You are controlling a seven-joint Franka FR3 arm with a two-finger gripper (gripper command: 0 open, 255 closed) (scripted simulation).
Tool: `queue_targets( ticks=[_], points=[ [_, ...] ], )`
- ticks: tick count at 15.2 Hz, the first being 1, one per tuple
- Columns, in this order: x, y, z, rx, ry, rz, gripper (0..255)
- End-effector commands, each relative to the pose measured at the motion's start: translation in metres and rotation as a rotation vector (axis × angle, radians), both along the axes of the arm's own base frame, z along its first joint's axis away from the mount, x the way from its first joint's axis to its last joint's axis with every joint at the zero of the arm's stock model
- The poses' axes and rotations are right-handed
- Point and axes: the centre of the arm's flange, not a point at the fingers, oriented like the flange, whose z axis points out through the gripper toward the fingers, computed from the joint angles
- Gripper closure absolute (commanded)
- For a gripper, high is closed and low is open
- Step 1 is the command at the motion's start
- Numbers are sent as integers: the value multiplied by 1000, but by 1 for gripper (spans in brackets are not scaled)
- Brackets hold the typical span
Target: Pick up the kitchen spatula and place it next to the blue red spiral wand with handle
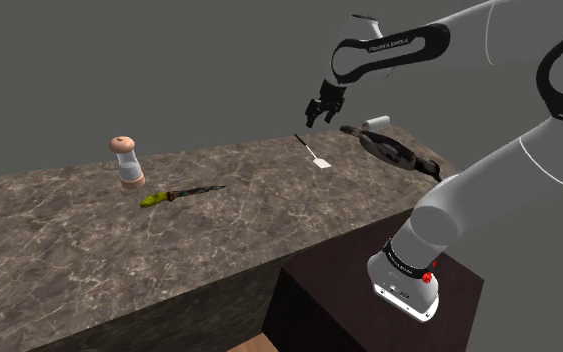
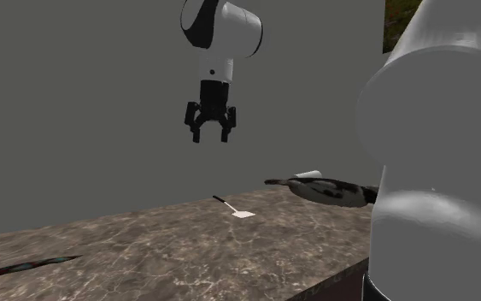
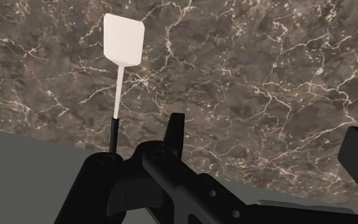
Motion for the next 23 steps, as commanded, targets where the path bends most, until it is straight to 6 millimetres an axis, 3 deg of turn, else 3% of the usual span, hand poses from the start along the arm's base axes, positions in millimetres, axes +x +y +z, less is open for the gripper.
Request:
queue_targets(
  ticks=[1, 14, 22, 23],
  points=[
    [13, -15, -20, -1, 4, -18, 0],
    [84, -119, -136, -6, 35, -135, 0],
    [119, -186, -208, -9, 53, -205, 0],
    [119, -186, -213, -9, 53, -205, 0]
  ],
)
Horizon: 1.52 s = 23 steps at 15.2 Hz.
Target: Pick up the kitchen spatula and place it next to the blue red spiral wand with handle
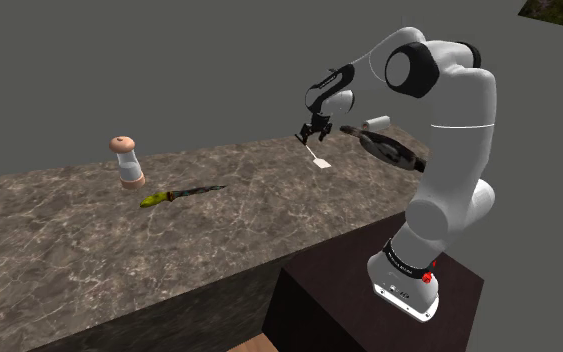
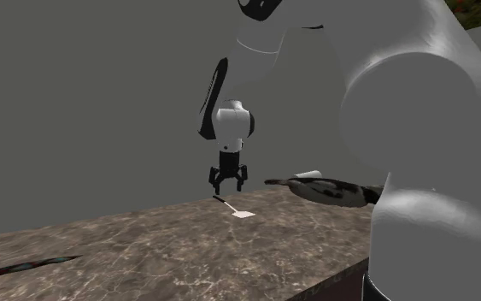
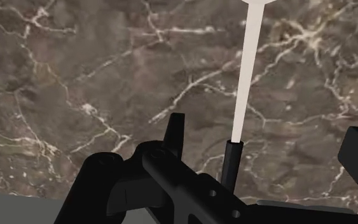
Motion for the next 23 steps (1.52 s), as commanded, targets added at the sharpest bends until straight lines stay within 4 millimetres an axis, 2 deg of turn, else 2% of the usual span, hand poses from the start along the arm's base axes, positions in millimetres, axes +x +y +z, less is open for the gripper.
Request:
queue_targets(
  ticks=[1, 7, 15, 16, 23],
  points=[
    [3, -5, -13, 0, 0, -4, 0],
    [5, -5, -42, 0, 0, -4, 0],
    [5, -5, -42, 0, 1, -4, 0],
    [5, -5, -42, 0, 1, -4, 255],
    [5, -5, -42, 0, 1, -4, 255]
  ],
)
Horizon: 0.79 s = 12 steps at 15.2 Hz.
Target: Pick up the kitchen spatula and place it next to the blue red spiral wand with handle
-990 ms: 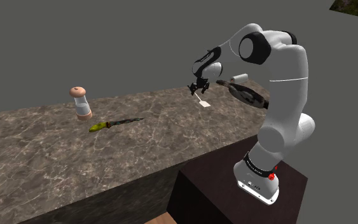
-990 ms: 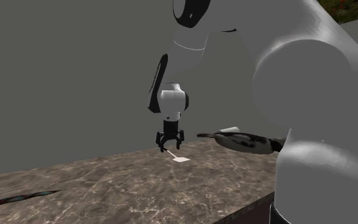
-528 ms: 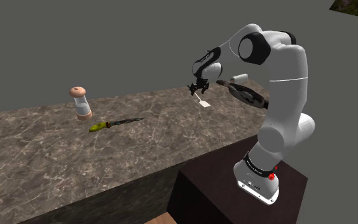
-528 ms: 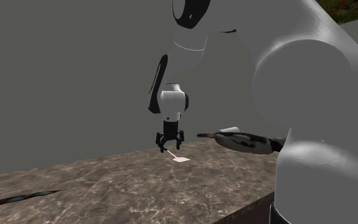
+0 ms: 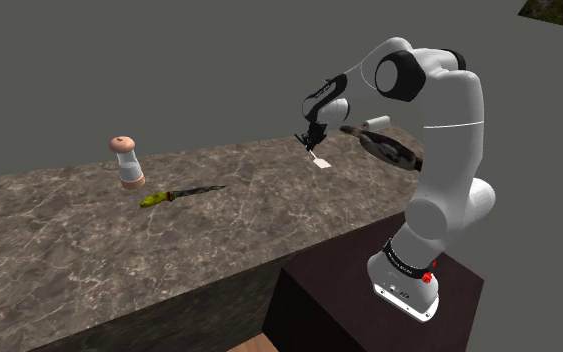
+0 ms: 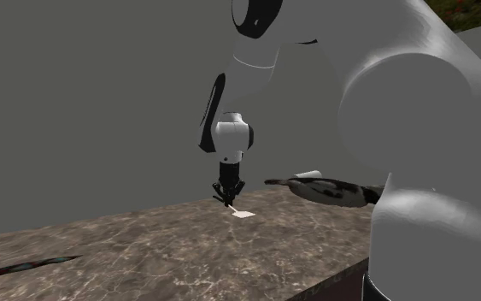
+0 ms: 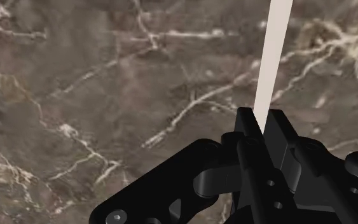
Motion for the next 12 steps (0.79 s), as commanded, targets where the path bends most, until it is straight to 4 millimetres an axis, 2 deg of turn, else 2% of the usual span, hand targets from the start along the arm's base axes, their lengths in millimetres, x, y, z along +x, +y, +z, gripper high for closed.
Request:
queue_targets(
  ticks=[1, 2, 12],
  points=[
    [0, 0, 0, 0, 0, 0, 255],
    [0, 0, 0, 0, 0, 0, 255],
    [0, 0, 53, 0, 0, 0, 255]
  ],
)
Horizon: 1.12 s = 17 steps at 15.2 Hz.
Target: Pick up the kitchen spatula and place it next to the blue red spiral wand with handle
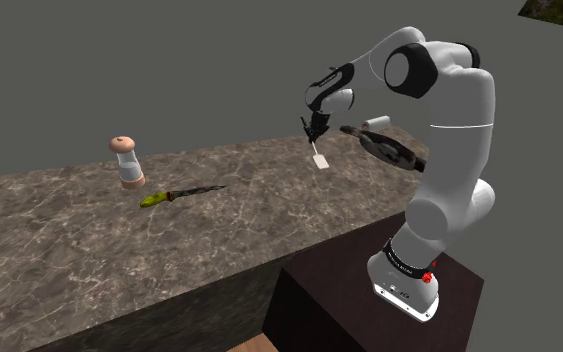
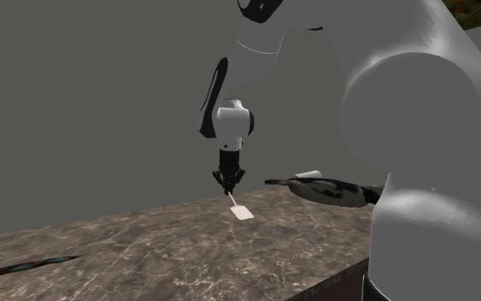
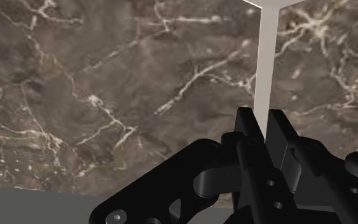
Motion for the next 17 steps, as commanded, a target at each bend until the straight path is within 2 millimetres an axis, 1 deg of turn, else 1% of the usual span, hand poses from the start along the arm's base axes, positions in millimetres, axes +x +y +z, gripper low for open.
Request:
queue_targets(
  ticks=[1, 10, 11, 17],
  points=[
    [0, 0, 11, 0, 0, 0, 255],
    [0, 0, 59, 0, 0, 0, 255],
    [0, 0, 60, 0, 0, 0, 255],
    [-4, 80, 60, 0, 0, 0, 255]
  ],
)
